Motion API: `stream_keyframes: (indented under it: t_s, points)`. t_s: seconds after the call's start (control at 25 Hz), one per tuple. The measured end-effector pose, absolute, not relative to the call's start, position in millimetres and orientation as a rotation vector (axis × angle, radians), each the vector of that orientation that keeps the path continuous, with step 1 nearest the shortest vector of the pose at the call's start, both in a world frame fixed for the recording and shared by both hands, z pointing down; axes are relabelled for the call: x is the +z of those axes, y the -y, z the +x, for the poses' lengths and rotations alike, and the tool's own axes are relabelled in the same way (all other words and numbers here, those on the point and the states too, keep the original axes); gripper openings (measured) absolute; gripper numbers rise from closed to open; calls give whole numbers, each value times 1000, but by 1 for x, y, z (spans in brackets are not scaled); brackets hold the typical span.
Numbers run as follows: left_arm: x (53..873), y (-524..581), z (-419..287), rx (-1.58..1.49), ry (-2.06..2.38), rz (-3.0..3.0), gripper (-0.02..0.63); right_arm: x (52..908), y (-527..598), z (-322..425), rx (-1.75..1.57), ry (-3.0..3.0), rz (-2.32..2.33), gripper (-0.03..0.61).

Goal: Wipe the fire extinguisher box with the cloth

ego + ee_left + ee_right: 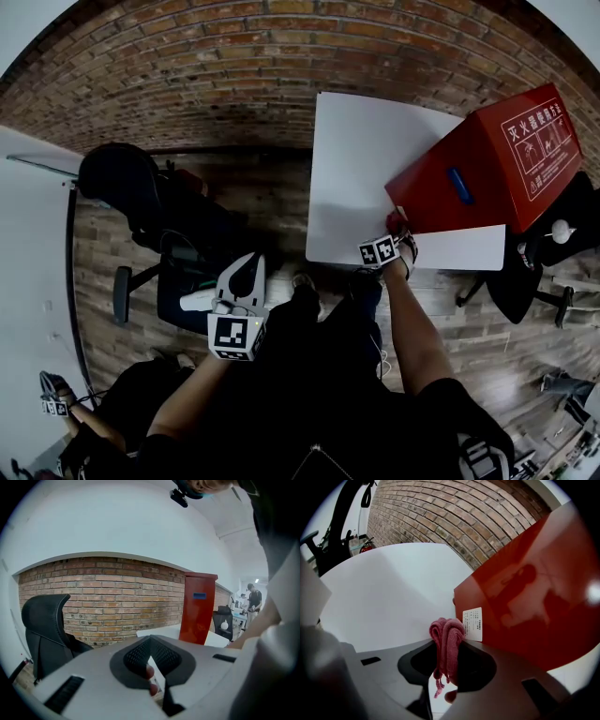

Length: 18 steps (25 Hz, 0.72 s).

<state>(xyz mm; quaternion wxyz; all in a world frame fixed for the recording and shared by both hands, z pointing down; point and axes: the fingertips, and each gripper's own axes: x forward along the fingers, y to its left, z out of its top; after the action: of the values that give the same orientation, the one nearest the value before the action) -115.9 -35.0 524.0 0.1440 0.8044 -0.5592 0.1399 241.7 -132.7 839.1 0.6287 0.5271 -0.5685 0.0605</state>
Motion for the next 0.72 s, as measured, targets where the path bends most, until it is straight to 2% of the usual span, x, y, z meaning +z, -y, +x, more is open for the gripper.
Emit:
stream_keyframes:
  t_s: [0.72]
  points:
    - [519,30,-145,387,1729,2259,29,842,178,213,170,1271,1169,106]
